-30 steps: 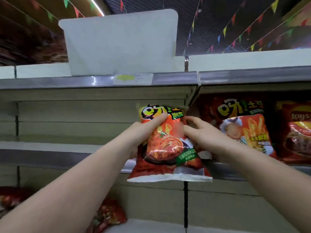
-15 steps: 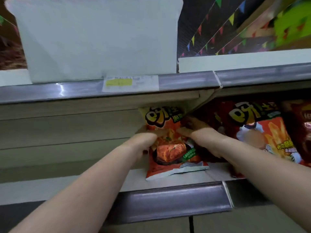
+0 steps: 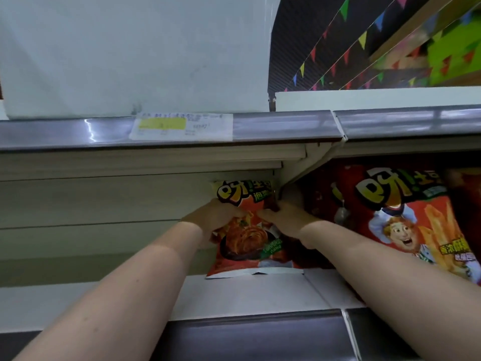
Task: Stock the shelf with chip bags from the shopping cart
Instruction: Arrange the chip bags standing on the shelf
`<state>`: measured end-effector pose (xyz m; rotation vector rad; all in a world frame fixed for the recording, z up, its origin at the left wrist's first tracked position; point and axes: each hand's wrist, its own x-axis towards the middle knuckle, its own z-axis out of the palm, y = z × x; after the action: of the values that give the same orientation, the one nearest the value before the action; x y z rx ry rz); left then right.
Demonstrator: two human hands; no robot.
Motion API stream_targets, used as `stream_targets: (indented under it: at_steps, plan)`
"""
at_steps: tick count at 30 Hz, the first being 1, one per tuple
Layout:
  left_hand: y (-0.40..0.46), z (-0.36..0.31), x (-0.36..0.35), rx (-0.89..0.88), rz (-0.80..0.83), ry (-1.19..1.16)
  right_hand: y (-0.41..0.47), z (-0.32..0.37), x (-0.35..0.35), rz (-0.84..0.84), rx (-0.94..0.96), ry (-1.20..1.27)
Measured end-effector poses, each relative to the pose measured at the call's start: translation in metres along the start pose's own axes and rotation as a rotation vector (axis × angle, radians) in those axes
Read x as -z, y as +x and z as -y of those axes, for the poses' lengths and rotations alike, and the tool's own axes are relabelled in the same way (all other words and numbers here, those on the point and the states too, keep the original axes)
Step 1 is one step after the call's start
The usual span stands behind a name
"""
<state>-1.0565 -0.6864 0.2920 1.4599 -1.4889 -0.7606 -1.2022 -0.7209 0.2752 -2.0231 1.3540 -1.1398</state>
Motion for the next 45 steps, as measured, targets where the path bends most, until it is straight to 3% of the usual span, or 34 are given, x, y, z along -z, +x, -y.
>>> stream_targets:
  at_steps: [4, 9, 11, 15, 19, 24, 31, 37, 45]
  plan:
    - [0.011, 0.006, 0.000, -0.162, -0.040, -0.049, 0.009, -0.003, -0.003, -0.067, 0.040, 0.110]
    - [0.023, 0.012, -0.001, -0.174, -0.132, 0.194, 0.008, -0.009, -0.006, -0.030, 0.020, -0.036]
    - [0.024, 0.013, 0.001, -0.164, -0.095, 0.059, 0.006, -0.011, -0.006, -0.002, 0.007, -0.063]
    - [0.020, 0.018, 0.009, -0.184, 0.000, -0.118, 0.007, -0.010, -0.003, -0.103, 0.021, -0.082]
    - [0.020, 0.021, 0.005, -0.225, -0.070, 0.110, 0.006, -0.007, -0.003, -0.142, 0.014, -0.161]
    - [0.018, 0.020, -0.005, -0.216, -0.178, 0.379, -0.005, -0.006, -0.006, -0.005, -0.001, -0.330]
    - [-0.001, 0.006, 0.008, -0.212, -0.250, 0.463, -0.022, 0.013, 0.000, -0.039, 0.028, -0.357]
    - [-0.038, 0.014, 0.019, -0.243, -0.215, 0.498, -0.054, 0.039, -0.009, -0.010, 0.105, -0.285]
    - [-0.065, 0.041, 0.063, -0.221, -0.304, 0.414, -0.076, 0.071, -0.042, -0.025, 0.065, -0.266]
